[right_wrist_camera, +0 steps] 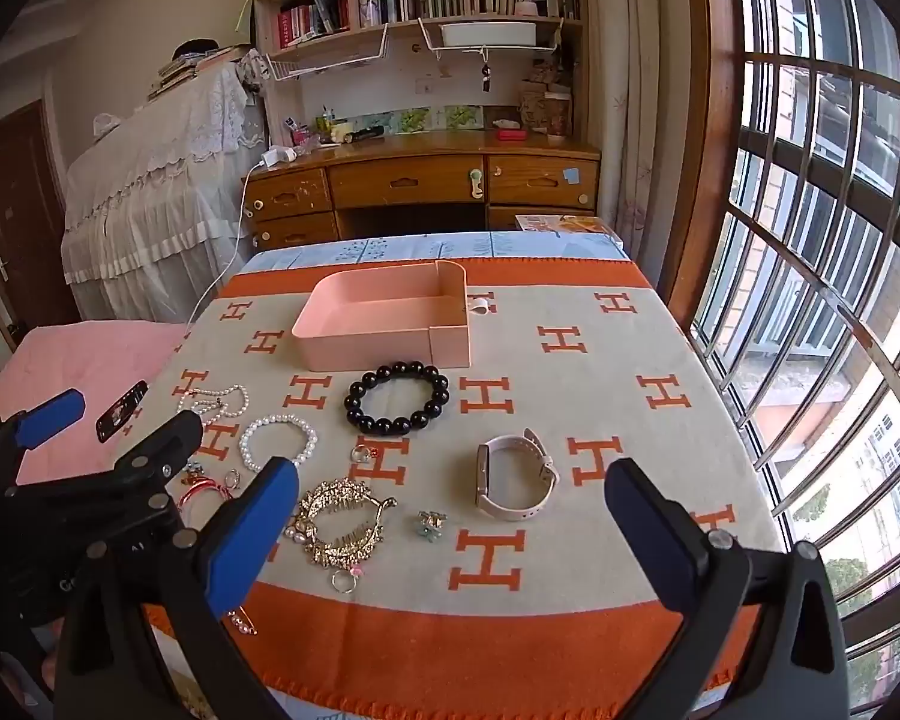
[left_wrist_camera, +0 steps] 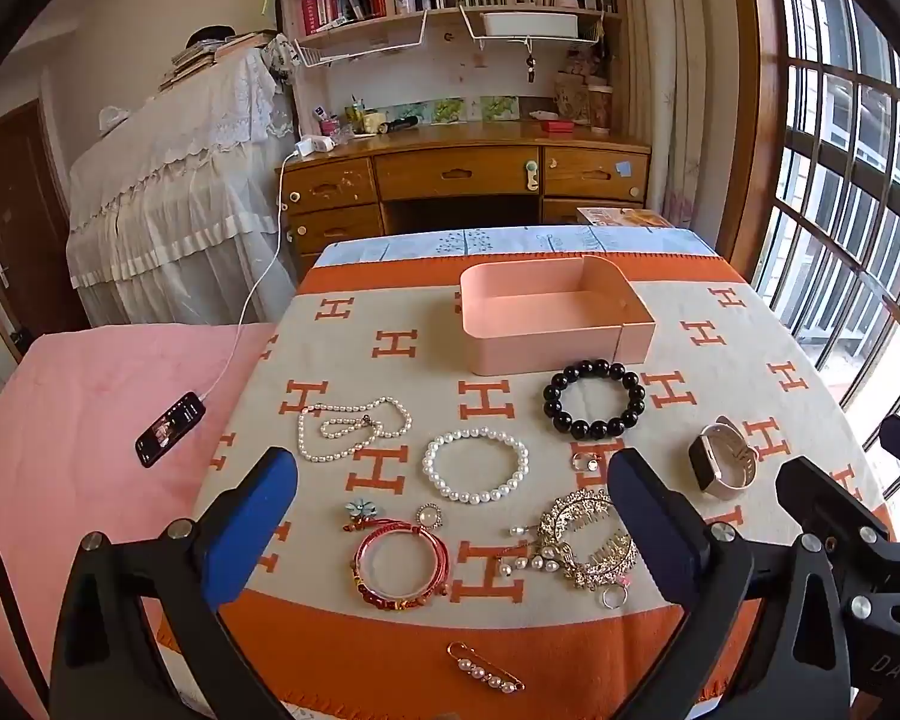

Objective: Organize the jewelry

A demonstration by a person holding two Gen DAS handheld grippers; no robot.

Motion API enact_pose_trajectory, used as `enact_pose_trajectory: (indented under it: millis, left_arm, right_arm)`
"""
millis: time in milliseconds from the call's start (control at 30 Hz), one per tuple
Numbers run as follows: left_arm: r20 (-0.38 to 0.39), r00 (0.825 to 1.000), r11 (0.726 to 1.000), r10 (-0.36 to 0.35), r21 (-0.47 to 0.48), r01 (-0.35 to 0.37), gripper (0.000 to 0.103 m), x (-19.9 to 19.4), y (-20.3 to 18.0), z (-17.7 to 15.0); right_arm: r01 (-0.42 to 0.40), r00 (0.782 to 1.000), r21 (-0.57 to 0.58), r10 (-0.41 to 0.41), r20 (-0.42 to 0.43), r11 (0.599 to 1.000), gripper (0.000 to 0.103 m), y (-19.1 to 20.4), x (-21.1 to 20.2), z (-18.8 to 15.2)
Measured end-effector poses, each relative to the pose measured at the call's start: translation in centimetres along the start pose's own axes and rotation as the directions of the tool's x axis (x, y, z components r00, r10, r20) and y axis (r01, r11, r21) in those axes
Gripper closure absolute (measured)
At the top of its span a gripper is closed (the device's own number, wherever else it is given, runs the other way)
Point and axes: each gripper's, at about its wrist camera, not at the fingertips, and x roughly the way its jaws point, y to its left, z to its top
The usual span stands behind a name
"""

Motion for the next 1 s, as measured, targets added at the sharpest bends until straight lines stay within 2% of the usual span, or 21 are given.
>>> enact_pose_trajectory:
  millis: [333,1000]
  left_arm:
    - [-0.017,0.999,0.999,-0.029,-0.015,0.028,0.001,0.1,-0.2,-0.6]
    - [-0.037,0.998,0.997,-0.059,-0.047,0.057,0.001,-0.2,0.2,-0.9]
  right_arm:
    - [-0.019,1.0,0.012,0.019,0.004,1.0,0.0,-1.0,-0.3,-0.1]
    - [-0.039,0.999,0.013,0.039,0.018,0.999,0.0,-0.7,-0.6,-0.6]
